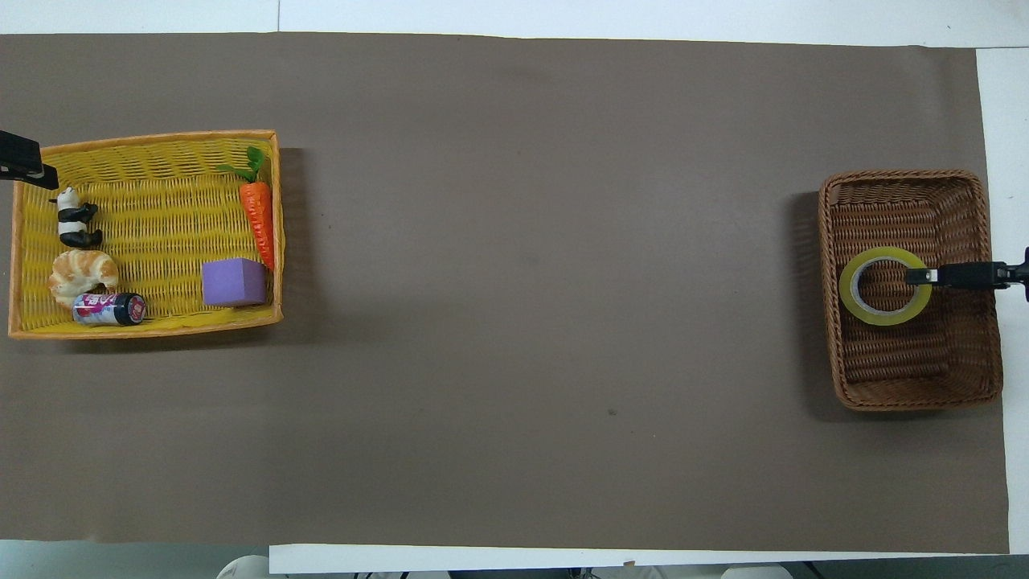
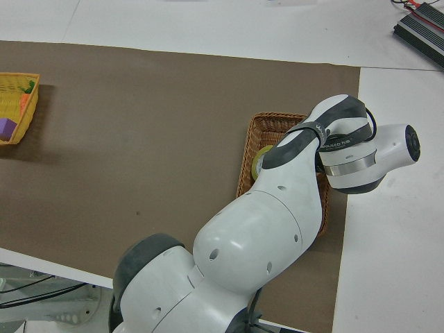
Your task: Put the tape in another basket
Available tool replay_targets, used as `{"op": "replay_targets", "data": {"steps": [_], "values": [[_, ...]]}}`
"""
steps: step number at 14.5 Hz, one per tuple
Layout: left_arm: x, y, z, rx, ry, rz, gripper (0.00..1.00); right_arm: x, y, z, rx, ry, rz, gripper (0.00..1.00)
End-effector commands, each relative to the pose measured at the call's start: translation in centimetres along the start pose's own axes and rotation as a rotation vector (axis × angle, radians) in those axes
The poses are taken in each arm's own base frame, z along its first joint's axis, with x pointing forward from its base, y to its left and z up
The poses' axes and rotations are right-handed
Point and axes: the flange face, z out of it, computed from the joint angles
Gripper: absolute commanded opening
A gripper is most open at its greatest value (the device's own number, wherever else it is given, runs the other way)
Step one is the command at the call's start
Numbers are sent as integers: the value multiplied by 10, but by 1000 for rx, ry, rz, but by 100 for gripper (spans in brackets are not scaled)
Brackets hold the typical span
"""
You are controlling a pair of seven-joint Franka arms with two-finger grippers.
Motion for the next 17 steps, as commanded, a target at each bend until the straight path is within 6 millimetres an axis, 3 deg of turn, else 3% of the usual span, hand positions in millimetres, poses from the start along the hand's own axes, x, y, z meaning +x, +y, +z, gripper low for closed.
{"op": "replay_targets", "data": {"steps": [1,2,4,6,8,11,14,17], "values": [[-5,0,0,24,-11,1,100,1,-7,-10,-91,-20,-64,100],[-6,-1,0,24,-10,1,100,6,-12,-13,-133,-37,-88,100],[-11,-3,5,28,-47,-2,100,28,-46,-19,-277,-87,-196,100],[-18,-4,6,31,-74,-6,100,43,-91,-37,-445,-129,-272,100],[-20,-5,5,33,-87,-6,100,61,-144,-39,-551,-166,-315,100],[-21,1,-2,49,-78,14,100,54,-214,-49,-675,-164,-124,100],[-24,0,-3,80,-94,16,100,36,-283,-68,-666,-173,8,100],[-31,0,-3,86,-129,18,100,35,-318,-101,-688,-216,27,100]]}}
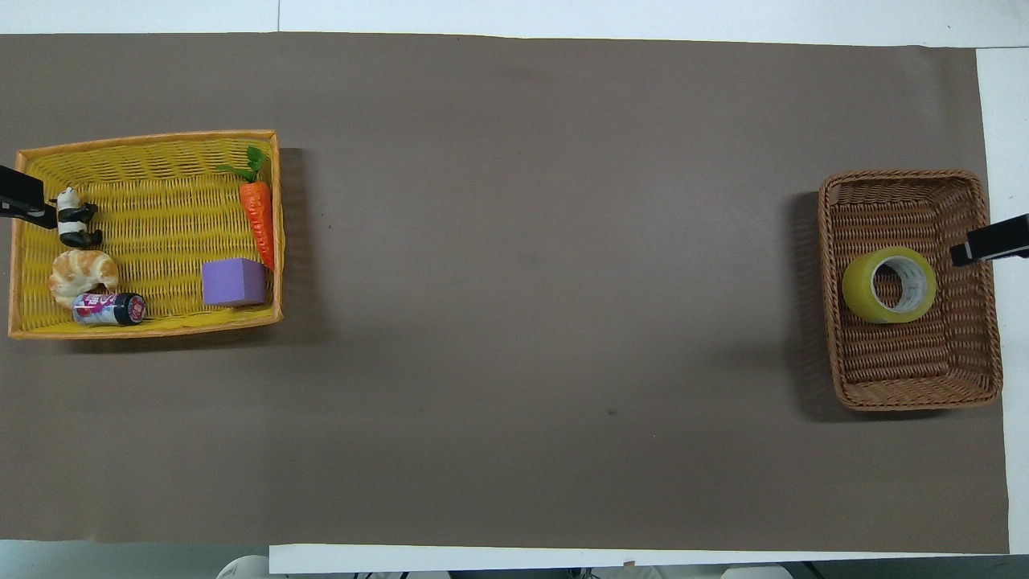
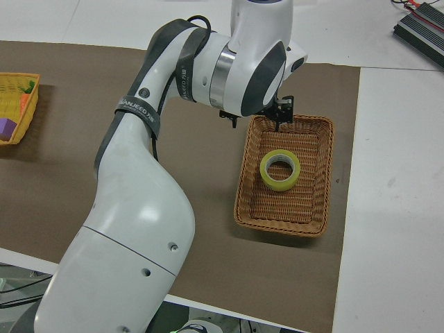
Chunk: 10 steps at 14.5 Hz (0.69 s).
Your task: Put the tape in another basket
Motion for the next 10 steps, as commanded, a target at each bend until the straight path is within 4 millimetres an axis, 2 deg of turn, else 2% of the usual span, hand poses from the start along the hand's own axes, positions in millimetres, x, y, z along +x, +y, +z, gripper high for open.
{"op": "replay_targets", "data": {"steps": [1,3,6,10], "values": [[-11,2,-2,27,-20,9,100,0,1,-27,-38,-13,21,100],[-14,-2,0,27,-26,-3,100,-4,3,-40,-61,-20,27,100],[-13,-10,0,25,-24,-18,100,-4,-5,-24,-81,-44,51,100],[-13,-7,0,25,-24,-14,100,1,-20,-24,-84,-40,100,100]]}}
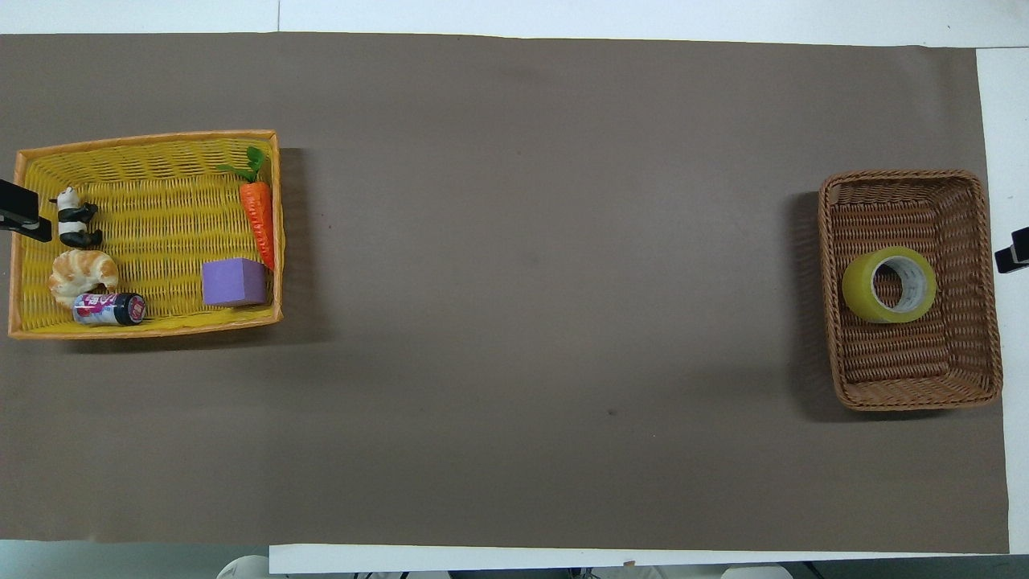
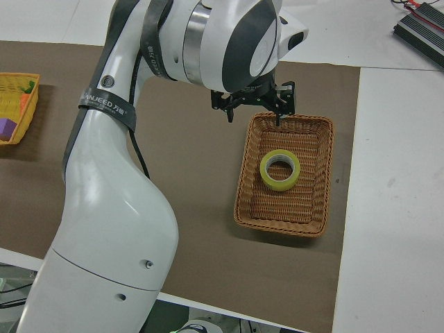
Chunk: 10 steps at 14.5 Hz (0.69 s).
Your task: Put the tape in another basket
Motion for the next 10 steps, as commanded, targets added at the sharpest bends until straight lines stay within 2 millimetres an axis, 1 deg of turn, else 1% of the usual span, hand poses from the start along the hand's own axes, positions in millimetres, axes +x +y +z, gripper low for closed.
{"op": "replay_targets", "data": {"steps": [1,4,6,10], "values": [[-10,-2,-1,23,-4,-5,100,-1,-3,-3,-21,0,28,100],[-10,-4,-1,22,-4,-8,100,-2,1,-4,-25,6,36,100],[-10,-2,-1,23,-4,-5,100,-5,0,-9,-21,19,34,100],[-10,-3,-1,23,-4,-7,100,-6,-2,-9,-22,18,31,100]]}}
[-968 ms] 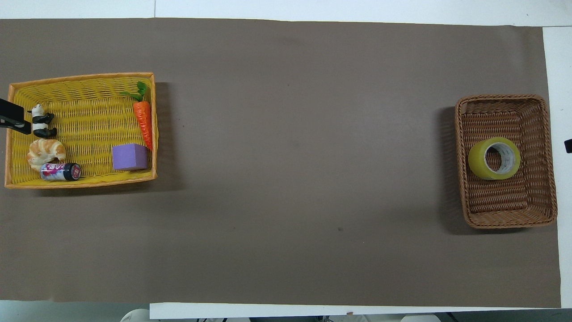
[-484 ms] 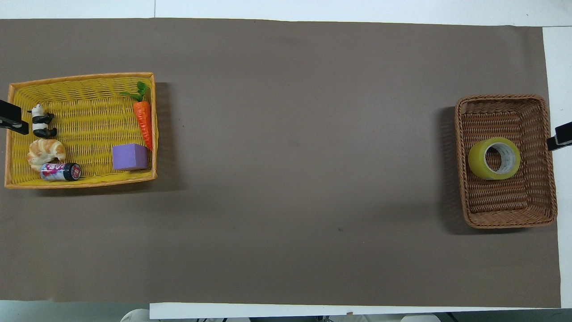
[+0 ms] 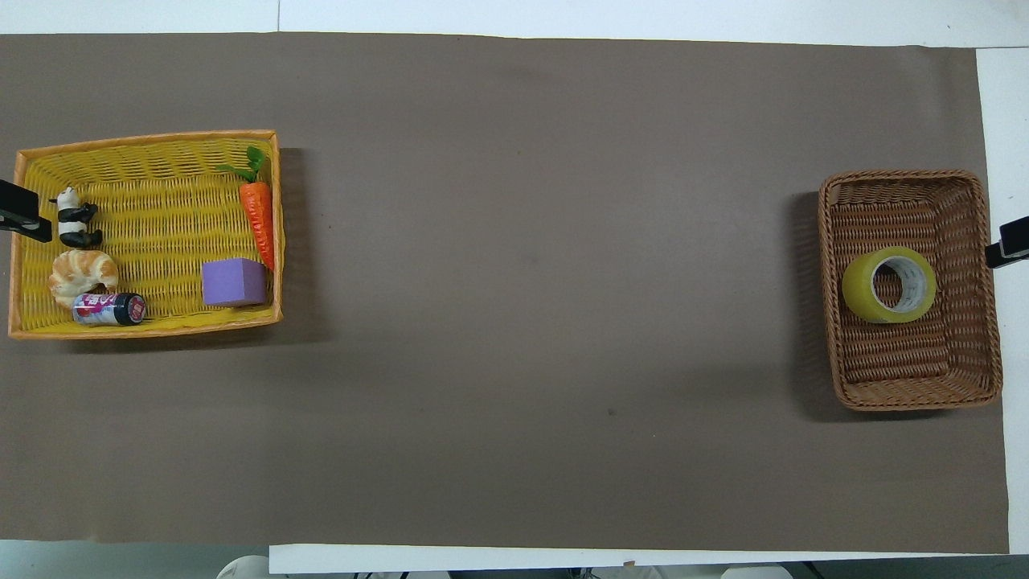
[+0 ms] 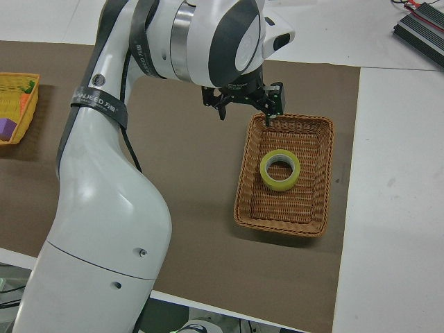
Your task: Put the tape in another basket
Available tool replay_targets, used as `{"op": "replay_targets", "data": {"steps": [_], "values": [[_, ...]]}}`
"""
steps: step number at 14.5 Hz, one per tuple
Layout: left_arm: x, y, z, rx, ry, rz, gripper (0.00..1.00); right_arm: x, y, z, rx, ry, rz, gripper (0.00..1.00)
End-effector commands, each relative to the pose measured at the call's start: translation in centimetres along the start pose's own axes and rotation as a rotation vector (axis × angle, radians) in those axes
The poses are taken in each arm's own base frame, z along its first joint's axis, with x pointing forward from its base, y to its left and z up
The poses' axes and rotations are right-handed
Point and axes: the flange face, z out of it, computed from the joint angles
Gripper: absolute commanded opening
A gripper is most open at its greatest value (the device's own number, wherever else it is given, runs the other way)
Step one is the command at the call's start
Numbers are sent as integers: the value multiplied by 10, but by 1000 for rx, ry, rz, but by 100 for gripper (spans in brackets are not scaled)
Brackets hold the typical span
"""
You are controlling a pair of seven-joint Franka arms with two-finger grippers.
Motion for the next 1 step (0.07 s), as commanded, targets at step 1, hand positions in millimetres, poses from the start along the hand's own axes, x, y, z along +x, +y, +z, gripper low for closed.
{"op": "replay_targets", "data": {"steps": [1], "values": [[-10,-2,-1,23,-3,-5,100,-3,1,-2,-16,4,13,100]]}}
